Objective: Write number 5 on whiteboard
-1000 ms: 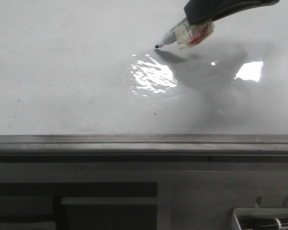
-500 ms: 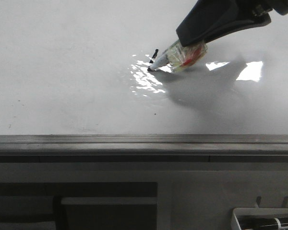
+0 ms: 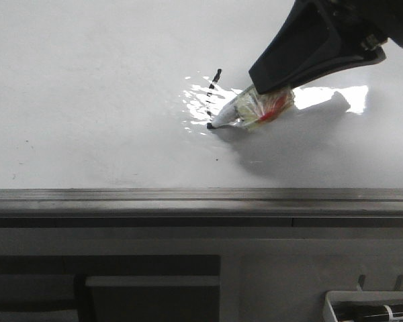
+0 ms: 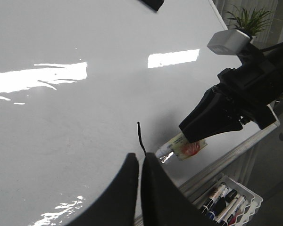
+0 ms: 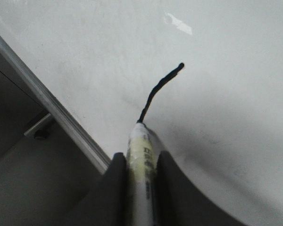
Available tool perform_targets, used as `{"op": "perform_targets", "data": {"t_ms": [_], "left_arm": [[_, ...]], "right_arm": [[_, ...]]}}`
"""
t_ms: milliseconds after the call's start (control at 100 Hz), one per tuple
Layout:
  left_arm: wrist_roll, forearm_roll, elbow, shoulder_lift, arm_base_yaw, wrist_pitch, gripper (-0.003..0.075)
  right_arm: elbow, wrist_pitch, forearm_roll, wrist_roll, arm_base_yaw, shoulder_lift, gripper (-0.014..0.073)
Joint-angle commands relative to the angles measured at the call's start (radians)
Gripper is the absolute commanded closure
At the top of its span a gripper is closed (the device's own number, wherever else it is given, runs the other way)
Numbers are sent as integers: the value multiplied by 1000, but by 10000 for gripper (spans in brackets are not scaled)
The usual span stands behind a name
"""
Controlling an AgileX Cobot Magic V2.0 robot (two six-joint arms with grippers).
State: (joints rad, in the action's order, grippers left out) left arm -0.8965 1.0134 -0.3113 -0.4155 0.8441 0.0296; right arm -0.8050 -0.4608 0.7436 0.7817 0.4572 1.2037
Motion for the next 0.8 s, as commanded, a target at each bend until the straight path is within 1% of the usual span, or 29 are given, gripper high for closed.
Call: {"op": "perform_targets", "data": {"t_ms": [0, 60, 150, 220, 360, 450, 580, 670, 790], "left_arm": [[6, -1, -30, -5, 0, 33, 741], [6, -1, -30, -5, 0, 33, 741], [6, -1, -30, -5, 0, 33, 741], [6, -1, -30, -5, 0, 33, 741], [6, -1, -30, -5, 0, 33, 741], [6, -1, -30, -5, 0, 33, 741], [6, -1, -30, -5, 0, 33, 741], [6, -3, -30, -5, 0, 33, 741], [6, -3, -30, -5, 0, 33, 741]], "right_arm": [[-16, 60, -103, -82, -21, -10, 634], [-16, 39, -189, -164, -36, -12, 634], [-16, -7, -283, -236, -49, -14, 634], [-16, -35, -312, -275, -51, -16, 634], [-16, -61, -291, -288, -41, -14, 634], [-16, -21, -270, -288, -13, -5, 634], [-16, 50, -254, -288, 58, 33, 634], [-29, 59, -248, -288, 97, 73, 634], [-50, 68, -245, -288, 111, 93, 634]]}}
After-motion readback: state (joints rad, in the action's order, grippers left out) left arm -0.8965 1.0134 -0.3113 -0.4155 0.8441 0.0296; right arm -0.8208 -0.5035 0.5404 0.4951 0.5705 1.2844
